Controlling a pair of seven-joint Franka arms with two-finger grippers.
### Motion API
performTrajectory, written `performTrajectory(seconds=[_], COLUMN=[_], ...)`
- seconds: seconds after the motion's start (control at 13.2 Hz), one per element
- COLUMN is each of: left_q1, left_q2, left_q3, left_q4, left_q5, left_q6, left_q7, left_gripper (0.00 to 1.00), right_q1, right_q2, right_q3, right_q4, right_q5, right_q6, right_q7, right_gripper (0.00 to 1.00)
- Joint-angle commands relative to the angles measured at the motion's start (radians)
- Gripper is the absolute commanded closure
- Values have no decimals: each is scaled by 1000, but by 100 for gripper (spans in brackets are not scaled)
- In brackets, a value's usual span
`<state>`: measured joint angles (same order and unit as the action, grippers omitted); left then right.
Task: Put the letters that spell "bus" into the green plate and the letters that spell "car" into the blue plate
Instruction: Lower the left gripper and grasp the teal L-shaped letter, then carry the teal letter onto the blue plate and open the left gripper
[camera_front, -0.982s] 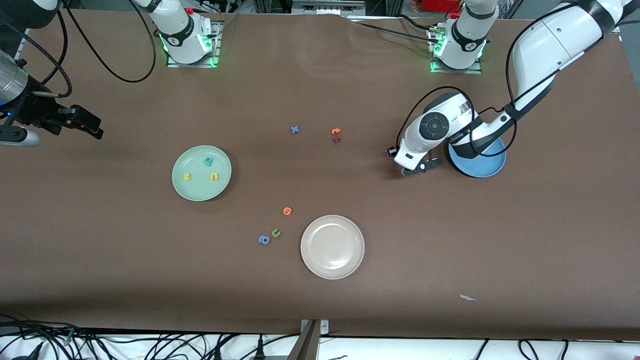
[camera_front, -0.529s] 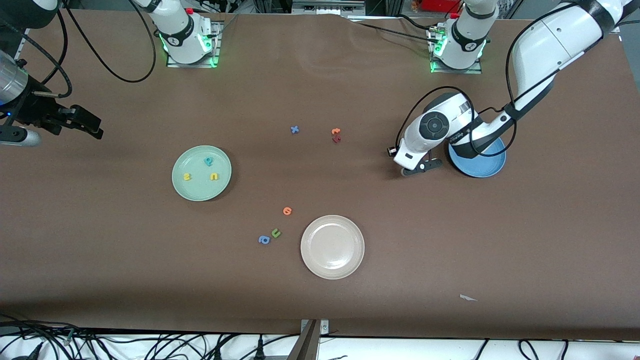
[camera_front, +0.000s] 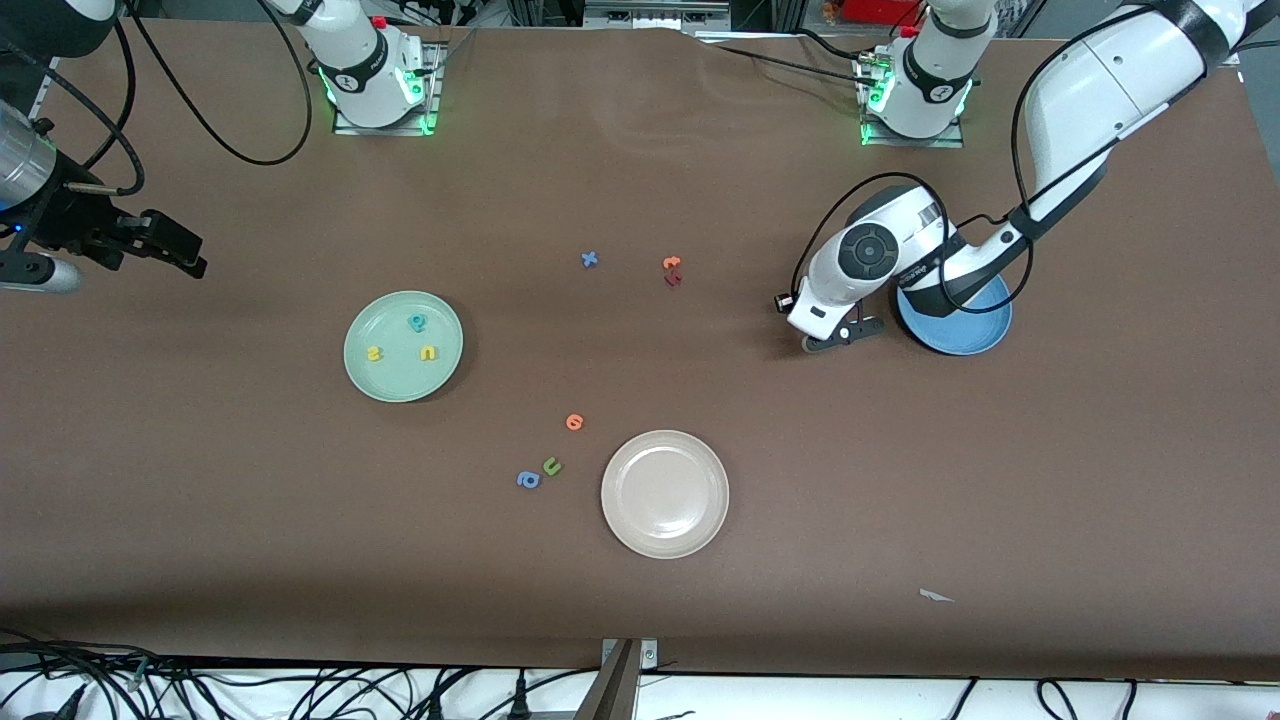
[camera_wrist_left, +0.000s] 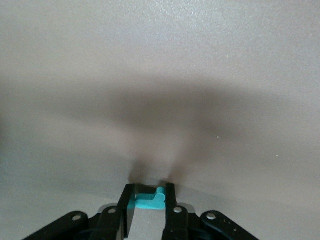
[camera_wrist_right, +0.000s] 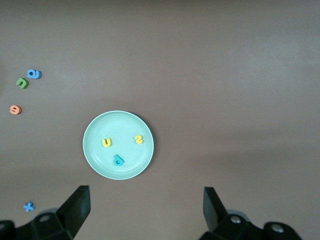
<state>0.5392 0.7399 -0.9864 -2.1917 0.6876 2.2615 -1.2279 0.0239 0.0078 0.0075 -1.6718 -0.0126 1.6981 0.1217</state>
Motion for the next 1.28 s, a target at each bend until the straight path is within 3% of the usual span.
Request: performTrajectory(seconds=[0.0,0.38,0.68,0.98,1.21], left_q1=[7,76,189,247,352], left_q2=[-2,-8,-10,-11,-10], left_q3=[14,-58,-152,-153,-143], left_q4=[16,55,153,256,253], left_q5=[21,-16,-80,-91,-68], left_q6=[-13,-129,-383,-647,-668], left_q7=[4,71,238,453,583], left_gripper=[82,82,84,84,84], right_q1=[-9,-9,-9,-9,-9], right_q2=[-18,-18,-18,-18,-18], right_q3=[5,5,5,5,5], right_q4=[-17,-17,-17,-17,-17], right_q5=[17,17,17,17,17], right_q6=[2,2,2,2,2], right_q7=[10,10,10,10,10], right_gripper=[0,0,0,0,0])
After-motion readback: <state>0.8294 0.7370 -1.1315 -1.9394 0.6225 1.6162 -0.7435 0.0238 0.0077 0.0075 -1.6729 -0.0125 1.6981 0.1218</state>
